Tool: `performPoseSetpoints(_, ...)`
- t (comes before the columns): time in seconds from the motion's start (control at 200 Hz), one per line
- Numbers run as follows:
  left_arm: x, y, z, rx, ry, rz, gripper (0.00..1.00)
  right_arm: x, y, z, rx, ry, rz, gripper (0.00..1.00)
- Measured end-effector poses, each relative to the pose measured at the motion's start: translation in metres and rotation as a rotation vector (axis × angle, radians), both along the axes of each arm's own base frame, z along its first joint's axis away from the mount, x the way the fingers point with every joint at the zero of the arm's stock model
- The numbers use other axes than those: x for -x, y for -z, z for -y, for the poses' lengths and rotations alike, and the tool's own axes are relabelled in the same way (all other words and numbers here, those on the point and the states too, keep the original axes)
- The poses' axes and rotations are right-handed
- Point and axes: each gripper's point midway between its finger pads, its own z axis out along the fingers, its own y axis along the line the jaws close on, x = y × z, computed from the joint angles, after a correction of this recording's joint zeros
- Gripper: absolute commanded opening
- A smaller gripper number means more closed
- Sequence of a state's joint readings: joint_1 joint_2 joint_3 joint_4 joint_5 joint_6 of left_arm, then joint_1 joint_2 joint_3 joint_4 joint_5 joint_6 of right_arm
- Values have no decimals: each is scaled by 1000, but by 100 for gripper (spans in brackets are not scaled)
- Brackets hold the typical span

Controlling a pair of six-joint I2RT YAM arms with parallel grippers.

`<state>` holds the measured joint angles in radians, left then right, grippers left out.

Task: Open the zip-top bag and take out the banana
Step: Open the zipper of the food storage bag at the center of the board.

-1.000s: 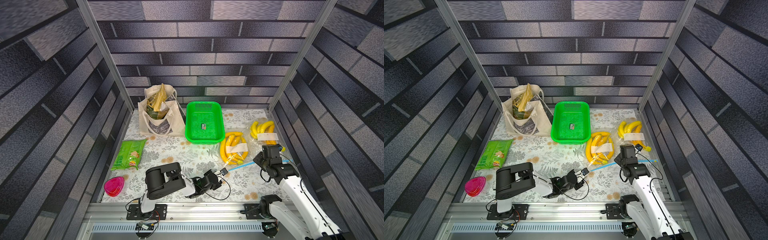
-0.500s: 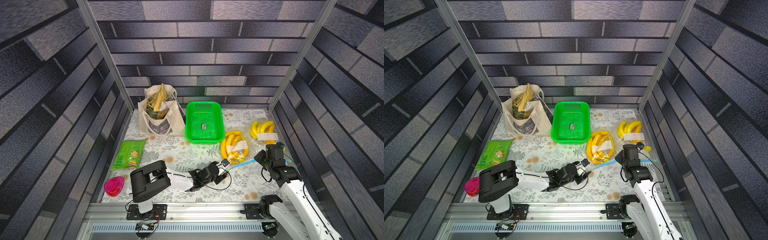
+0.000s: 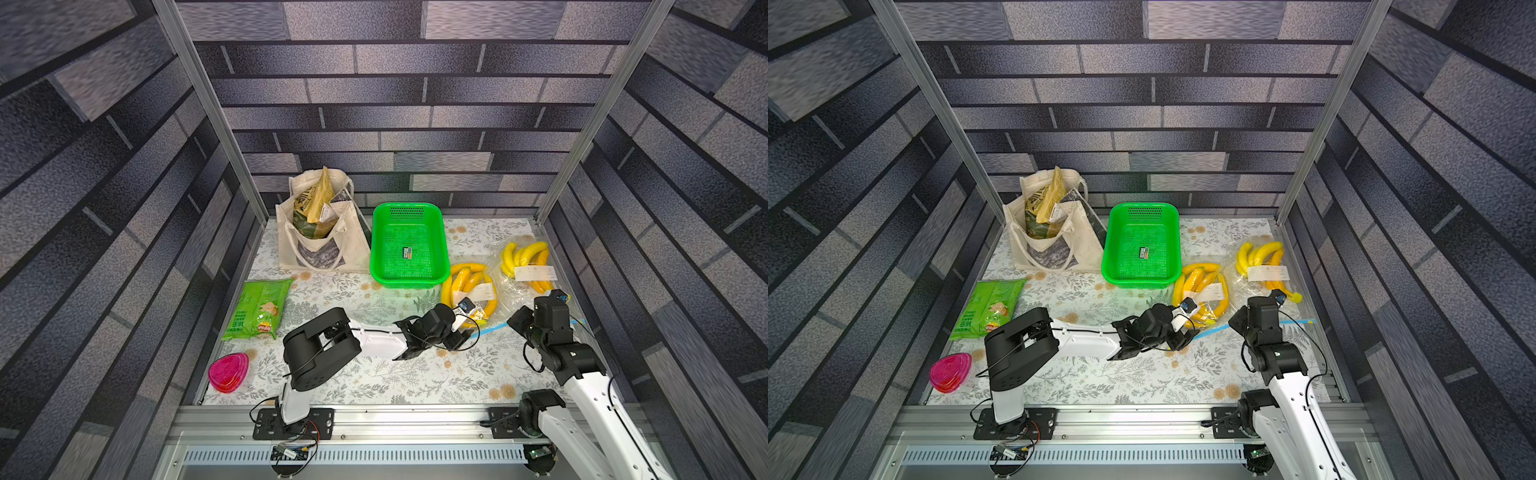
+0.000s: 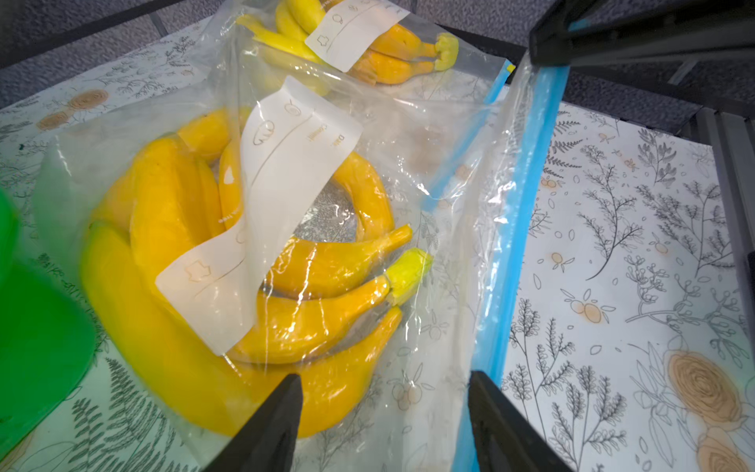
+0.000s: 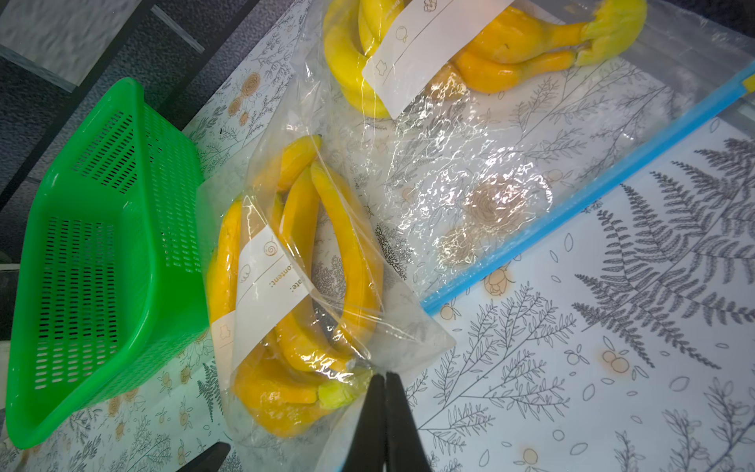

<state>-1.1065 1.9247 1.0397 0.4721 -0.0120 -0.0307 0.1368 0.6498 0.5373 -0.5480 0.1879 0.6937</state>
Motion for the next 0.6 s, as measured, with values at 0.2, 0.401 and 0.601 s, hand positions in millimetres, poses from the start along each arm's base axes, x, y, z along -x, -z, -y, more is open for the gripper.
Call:
performPoseSetpoints(0.2,7,7,11,-12,37,-22,69,-1,-2,-1,-5,-6,11,0)
performPoseSetpoints(0.401,10,4,15,-9,48,-22,71,-1,-3,-1,-3,-8,13,0)
performPoseSetpoints(0.601,15,6,16,-20,60,-24,67,-1,-3,-1,-4,-8,12,0)
